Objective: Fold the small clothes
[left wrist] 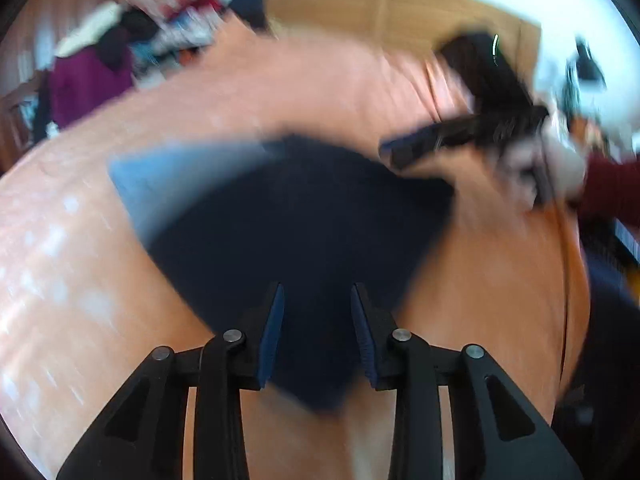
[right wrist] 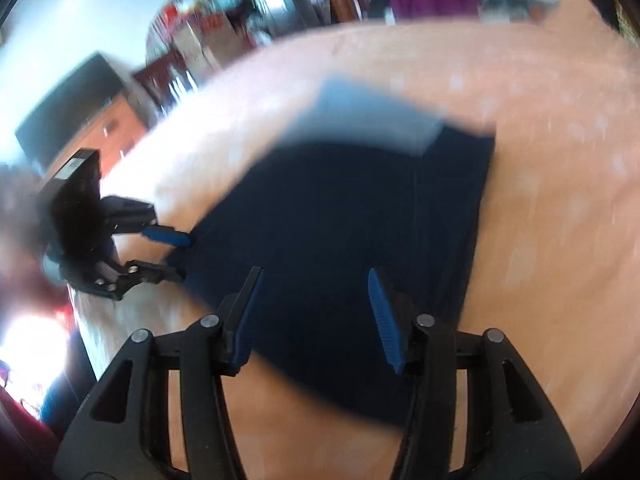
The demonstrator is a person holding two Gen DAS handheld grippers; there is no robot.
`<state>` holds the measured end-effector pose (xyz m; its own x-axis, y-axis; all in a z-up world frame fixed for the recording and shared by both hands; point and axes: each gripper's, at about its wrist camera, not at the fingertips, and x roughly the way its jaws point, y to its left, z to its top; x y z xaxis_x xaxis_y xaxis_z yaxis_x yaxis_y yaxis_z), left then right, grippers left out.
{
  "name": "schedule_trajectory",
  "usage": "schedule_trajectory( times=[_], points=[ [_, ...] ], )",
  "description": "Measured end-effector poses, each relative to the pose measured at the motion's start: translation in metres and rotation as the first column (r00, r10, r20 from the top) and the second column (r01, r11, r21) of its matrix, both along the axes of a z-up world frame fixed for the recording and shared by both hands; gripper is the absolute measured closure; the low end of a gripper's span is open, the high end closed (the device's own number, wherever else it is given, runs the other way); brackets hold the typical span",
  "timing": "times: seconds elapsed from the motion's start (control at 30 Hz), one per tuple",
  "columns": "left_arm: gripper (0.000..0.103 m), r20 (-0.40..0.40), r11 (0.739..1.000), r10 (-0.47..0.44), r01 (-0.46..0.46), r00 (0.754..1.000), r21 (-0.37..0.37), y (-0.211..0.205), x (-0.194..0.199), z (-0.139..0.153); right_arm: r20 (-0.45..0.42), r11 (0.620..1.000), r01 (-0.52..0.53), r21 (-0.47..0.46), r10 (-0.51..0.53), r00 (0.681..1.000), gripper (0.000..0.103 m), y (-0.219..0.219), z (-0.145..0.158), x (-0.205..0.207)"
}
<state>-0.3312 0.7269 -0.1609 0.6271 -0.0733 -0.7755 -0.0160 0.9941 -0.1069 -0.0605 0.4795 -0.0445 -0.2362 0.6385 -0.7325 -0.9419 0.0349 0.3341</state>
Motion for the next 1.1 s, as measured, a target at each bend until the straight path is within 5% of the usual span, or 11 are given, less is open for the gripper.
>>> schedule_trajectory(
  times=[0.1,0.23,0.3,0.37,0.5,0.63,0.7,0.77,1.0,1.1],
  points=[
    [0.065,-0.028,1.000,0.015,-0.015,0.999,0.021,-0.014,-0.009,-0.023,-0.024,0.998,-0.012,-0.068,0.010,1.000,0.054,-0.007,-0.035,-0.004],
    [0.064,-0.008,0.988,0.153,-0.153,0.988,0.000,-0.012,-0.009,0.002,0.042,0.999,0.042,-0.006,-0.041,0.998,0.049,-0.016,0.008,-0.008],
    [0.057,-0.003,0.974,0.228,-0.228,0.974,0.011,-0.018,-0.025,0.012,0.072,0.996,0.083,0.041,-0.085,0.994,0.034,-0.036,0.034,-0.013],
    [0.044,0.003,0.946,0.325,-0.325,0.946,-0.015,-0.018,-0.044,0.016,0.128,0.989,0.138,0.047,-0.143,0.981,0.012,-0.059,0.042,-0.022],
    [0.041,-0.080,0.847,0.528,-0.531,0.845,-0.014,-0.010,-0.073,0.002,0.192,0.950,0.304,-0.072,-0.286,0.939,0.012,-0.101,0.023,-0.026],
    [0.030,-0.196,0.800,0.583,-0.599,0.788,-0.030,-0.006,-0.069,-0.026,0.186,0.908,0.367,-0.201,-0.333,0.925,0.011,-0.117,-0.007,-0.030],
    [0.018,-0.207,0.787,0.589,-0.613,0.781,-0.073,-0.005,-0.073,-0.042,0.195,0.894,0.376,-0.244,-0.335,0.922,0.008,-0.116,-0.025,-0.032],
    [0.000,-0.181,0.805,0.568,-0.588,0.803,-0.083,-0.009,-0.068,-0.048,0.229,0.906,0.364,-0.219,-0.314,0.921,0.000,-0.116,-0.036,-0.039],
    [0.000,-0.152,0.810,0.569,-0.583,0.808,-0.068,-0.009,-0.056,-0.052,0.235,0.882,0.443,-0.163,-0.401,0.885,0.000,-0.110,-0.036,-0.036],
    [0.000,-0.149,0.802,0.575,-0.590,0.804,-0.089,0.003,-0.054,-0.052,0.306,0.857,0.502,-0.117,-0.450,0.839,0.001,-0.104,-0.023,-0.029]
  ],
)
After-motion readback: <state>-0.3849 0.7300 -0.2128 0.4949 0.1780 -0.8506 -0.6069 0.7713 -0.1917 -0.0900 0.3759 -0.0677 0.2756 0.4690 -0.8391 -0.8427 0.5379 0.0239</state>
